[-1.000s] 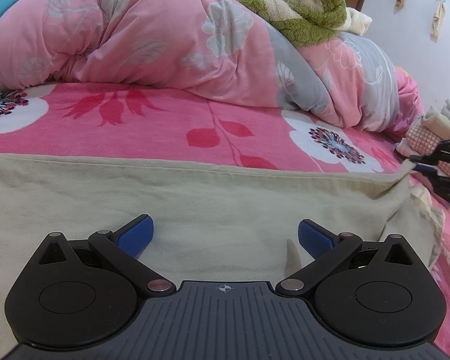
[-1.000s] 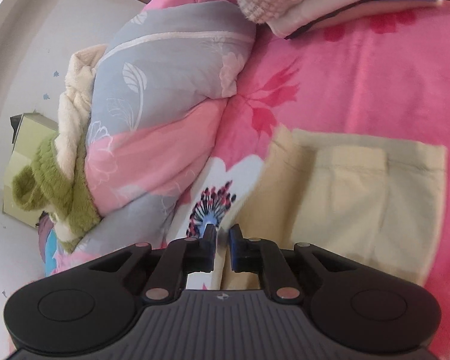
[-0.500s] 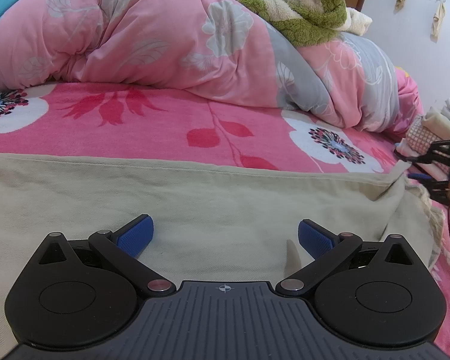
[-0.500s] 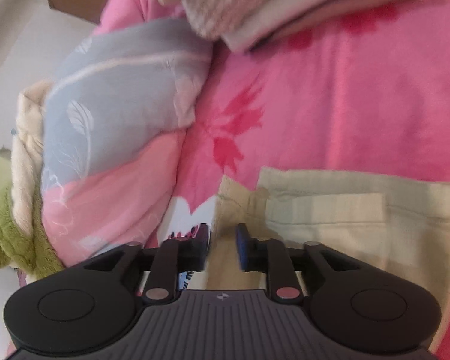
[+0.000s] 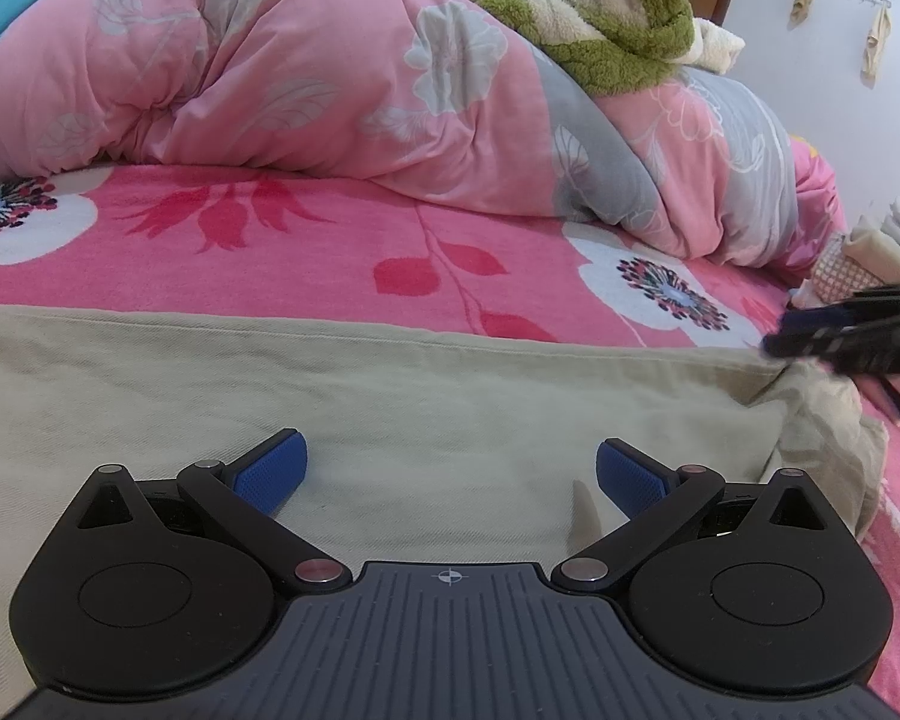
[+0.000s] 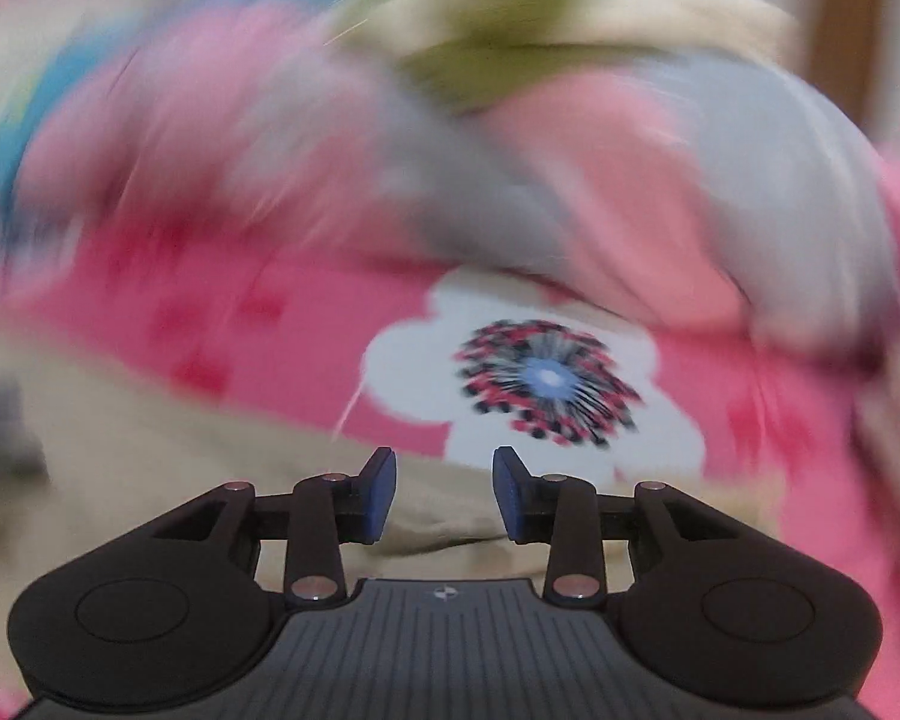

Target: Fold clothes

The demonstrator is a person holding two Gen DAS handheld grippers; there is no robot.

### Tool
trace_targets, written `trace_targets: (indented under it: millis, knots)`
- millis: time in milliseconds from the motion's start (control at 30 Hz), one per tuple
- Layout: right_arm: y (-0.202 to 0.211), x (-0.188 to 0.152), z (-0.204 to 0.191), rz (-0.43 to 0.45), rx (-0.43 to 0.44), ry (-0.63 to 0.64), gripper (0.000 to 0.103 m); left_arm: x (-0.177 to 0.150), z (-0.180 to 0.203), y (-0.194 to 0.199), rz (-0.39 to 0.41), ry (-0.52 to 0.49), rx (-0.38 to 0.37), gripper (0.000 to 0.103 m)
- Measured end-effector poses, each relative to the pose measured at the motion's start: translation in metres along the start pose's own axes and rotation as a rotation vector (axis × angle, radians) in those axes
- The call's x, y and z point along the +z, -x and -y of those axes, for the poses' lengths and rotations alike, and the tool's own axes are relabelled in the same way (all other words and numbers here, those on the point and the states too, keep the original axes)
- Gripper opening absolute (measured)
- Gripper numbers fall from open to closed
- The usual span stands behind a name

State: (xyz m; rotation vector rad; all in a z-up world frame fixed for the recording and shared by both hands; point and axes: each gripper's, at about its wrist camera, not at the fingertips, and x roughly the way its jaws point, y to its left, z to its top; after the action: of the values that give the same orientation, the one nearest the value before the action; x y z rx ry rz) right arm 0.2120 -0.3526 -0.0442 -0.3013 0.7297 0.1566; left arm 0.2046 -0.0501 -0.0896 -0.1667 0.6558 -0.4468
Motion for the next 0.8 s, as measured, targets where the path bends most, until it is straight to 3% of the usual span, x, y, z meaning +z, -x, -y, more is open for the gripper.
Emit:
trace_targets:
  millis: [267, 333, 367, 400, 433, 633, 800]
  knots:
    - [-0.03, -0.003, -0.025, -0.14, 0.083, 0.254, 0.035, 0.0, -0.001, 0.0, 0.0, 0.0, -0.001, 0.103]
    - [-0.037, -0.003, -0.031, -0.175, 0.104, 0.318, 0.03, 0.0, -0.001, 0.0, 0.001, 0.0, 0.0, 0.103]
    - [-0.04, -0.004, -0.034, -0.186, 0.112, 0.342, 0.019, 0.0, 0.0, 0.001, 0.003, 0.0, 0.004, 0.103]
    - [-0.038, -0.004, -0.036, -0.172, 0.108, 0.337, 0.003, 0.0, 0.0, 0.001, 0.006, -0.001, 0.011, 0.103]
    - [-0.036, -0.005, -0.038, -0.156, 0.101, 0.337, 0.001, 0.001, 0.001, 0.002, 0.008, -0.002, 0.019, 0.103]
    - [-0.032, 0.0, -0.047, -0.062, -0.005, 0.388, 0.001, 0.004, -0.003, 0.008, 0.03, 0.035, 0.054, 0.103]
    - [-0.051, 0.002, -0.044, -0.073, -0.027, 0.353, 0.001, 0.003, -0.002, 0.005, 0.021, 0.026, 0.056, 0.103]
